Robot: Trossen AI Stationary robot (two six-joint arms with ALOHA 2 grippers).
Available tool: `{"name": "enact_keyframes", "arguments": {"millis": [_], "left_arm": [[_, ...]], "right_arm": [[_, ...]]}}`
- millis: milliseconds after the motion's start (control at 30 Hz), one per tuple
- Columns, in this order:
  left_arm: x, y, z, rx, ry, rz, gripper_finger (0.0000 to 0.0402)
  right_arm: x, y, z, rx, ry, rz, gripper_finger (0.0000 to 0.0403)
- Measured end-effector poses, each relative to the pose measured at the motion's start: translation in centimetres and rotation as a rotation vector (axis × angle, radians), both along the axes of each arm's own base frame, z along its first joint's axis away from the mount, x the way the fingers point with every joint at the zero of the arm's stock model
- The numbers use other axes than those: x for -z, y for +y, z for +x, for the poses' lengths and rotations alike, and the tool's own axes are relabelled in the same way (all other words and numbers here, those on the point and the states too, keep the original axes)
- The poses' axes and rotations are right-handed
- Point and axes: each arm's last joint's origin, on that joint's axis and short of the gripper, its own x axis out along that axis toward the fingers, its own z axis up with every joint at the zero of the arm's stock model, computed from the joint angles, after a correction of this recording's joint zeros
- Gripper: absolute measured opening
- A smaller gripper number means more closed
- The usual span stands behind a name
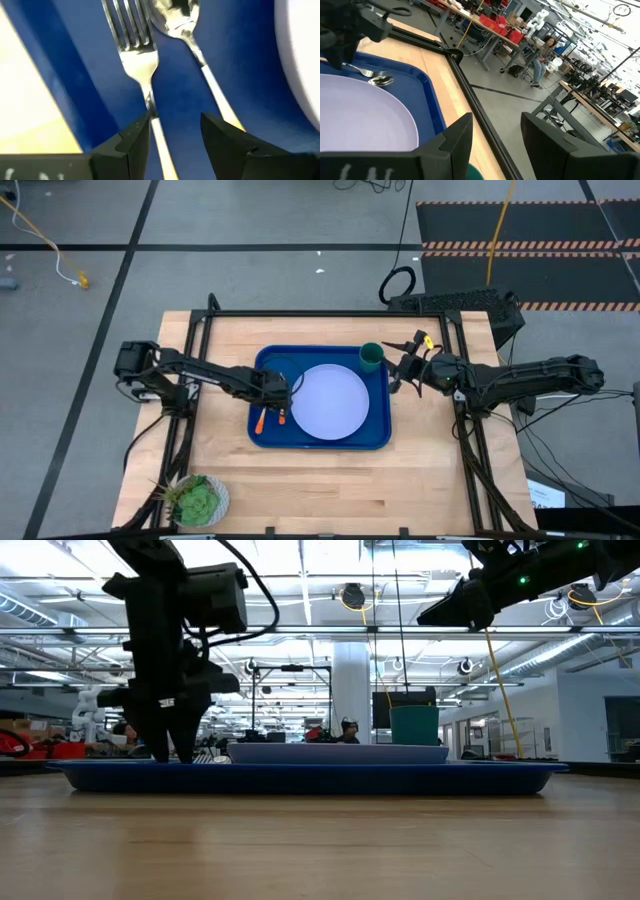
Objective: Pick and place plate/cup/fork/spoon on tray
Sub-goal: Put the orange fork to the left of the orange spoon on the blue serving tray
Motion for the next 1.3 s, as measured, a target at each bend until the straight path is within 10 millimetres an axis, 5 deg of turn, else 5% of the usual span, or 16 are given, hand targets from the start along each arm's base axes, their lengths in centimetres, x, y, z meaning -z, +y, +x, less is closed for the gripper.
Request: {"name": "enact_keyframes", "arguments": {"millis": [1000,1300], "left_arm": [[0.2,0.9,-0.5,0.042,0.067,0.005,0.0175],[1.7,1.5,-1.4,0.014,0.059,-0.011,0.0174]], "right_arm": [[0.0,0.0,0.0,0.000,-0.003,0.001,0.0160],[0.0,0.0,0.0,0.000,-0.003,0.002,0.0160]]}}
